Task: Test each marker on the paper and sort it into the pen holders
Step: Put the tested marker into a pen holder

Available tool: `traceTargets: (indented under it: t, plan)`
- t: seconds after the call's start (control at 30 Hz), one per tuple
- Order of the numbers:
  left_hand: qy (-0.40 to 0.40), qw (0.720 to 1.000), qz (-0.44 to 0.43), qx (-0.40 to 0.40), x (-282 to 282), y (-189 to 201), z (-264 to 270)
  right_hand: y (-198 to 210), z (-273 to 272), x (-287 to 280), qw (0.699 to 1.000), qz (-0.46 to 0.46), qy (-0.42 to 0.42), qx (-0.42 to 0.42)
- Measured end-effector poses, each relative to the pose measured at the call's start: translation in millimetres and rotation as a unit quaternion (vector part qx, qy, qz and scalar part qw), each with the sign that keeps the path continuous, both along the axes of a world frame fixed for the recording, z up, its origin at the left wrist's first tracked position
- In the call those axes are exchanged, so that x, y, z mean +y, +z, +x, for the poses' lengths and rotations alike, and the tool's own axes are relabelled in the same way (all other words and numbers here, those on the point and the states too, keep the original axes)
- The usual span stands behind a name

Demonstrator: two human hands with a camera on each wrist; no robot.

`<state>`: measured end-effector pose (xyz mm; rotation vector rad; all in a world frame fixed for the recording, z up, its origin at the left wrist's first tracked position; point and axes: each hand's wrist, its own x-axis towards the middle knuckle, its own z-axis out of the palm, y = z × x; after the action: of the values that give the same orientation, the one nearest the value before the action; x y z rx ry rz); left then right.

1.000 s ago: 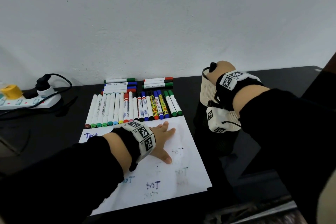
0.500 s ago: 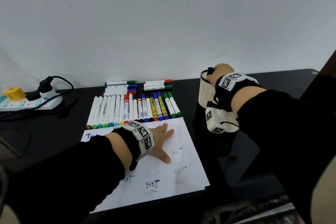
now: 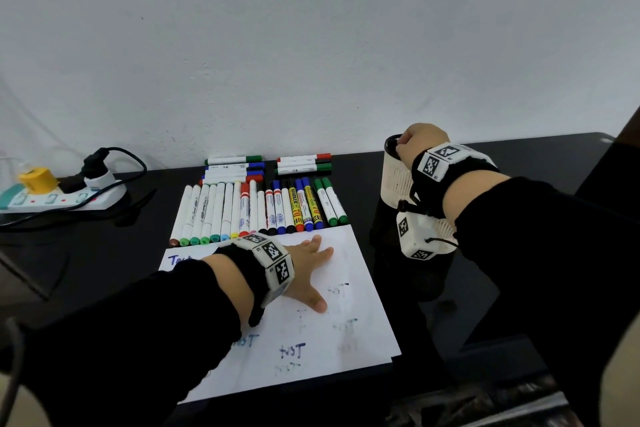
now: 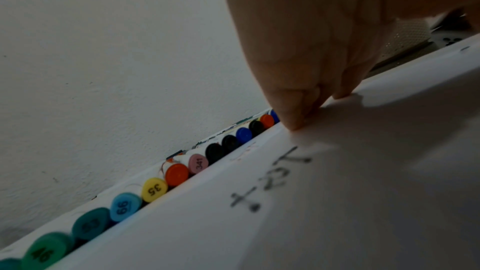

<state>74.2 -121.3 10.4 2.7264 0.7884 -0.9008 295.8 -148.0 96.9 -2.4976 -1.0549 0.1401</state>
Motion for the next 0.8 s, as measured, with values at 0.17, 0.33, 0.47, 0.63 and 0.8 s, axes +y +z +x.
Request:
traceTargets:
  t: [0.17, 0.33, 0.47, 0.63, 0.8]
  plan:
    - [0.019, 1.000, 0.003, -0.016, 4.4, 4.3, -0.6, -2.1, -3.3, -1.2, 0.999, 0.036, 0.016, -0.033]
    - [0.043, 0.995, 0.031, -0.083, 19.2, 21.2, -5.6, -3.1, -14.9, 9.8, 0.997, 0.057, 0.048, -0.026]
    - [0.065, 0.993, 0.059, -0.076, 38.9, 29.0, -9.4, -8.7, -33.1, 32.0, 0.995, 0.040, 0.088, -0.032]
    - [0.114, 0.990, 0.077, -0.041, 67.9, 13.9, -25.7, -24.8, -52.7, 75.7, 0.990, -0.019, 0.139, -0.019]
    - [0.138, 0.988, 0.059, -0.029, 90.1, -7.2, -37.1, -48.1, -59.6, 134.6, 0.976, -0.120, 0.177, -0.042]
